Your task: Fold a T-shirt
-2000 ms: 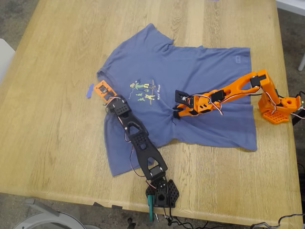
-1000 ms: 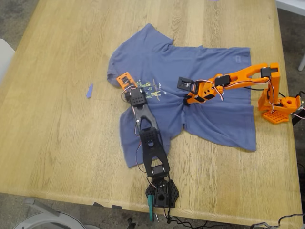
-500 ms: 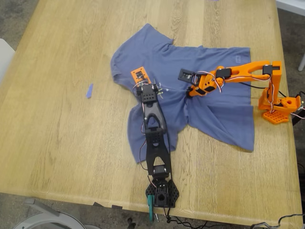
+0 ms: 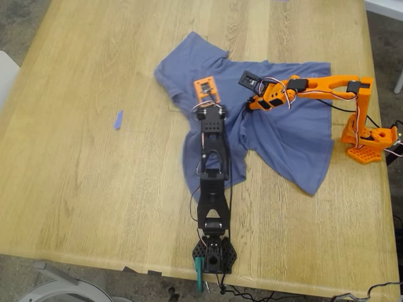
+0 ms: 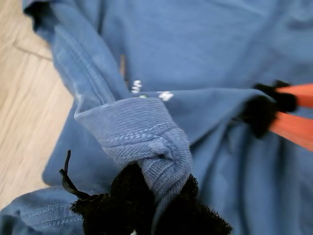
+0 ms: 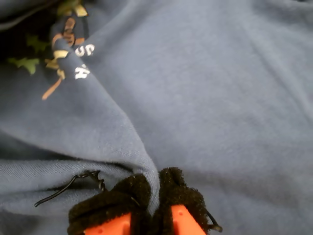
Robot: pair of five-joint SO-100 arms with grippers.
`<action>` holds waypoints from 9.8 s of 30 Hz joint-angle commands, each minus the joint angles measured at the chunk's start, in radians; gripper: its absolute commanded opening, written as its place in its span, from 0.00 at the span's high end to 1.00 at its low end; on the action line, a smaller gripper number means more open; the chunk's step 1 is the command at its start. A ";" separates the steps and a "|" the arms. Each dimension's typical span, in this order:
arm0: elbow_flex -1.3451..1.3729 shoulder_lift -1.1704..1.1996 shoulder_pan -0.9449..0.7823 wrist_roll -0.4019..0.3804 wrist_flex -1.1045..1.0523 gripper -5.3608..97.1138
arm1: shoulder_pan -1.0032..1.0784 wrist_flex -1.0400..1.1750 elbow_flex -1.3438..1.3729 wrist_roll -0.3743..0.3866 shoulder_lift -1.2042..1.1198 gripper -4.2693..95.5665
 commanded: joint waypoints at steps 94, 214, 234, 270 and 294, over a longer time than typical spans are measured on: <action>-0.997 -0.968 0.824 0.144 -0.531 0.35 | 0.311 -0.350 0.321 0.005 0.040 0.96; -0.991 -0.307 0.230 0.488 0.479 0.94 | 0.153 -0.376 0.569 -0.031 0.828 0.96; -0.991 -0.092 0.156 0.489 0.482 0.95 | 0.118 -0.505 0.653 -0.032 1.026 0.96; -0.155 0.739 0.084 0.515 0.482 0.95 | -0.032 -0.560 0.290 -0.043 0.992 0.96; -0.218 0.888 0.011 0.543 0.471 0.95 | -0.152 -0.420 -0.023 -0.051 0.985 0.96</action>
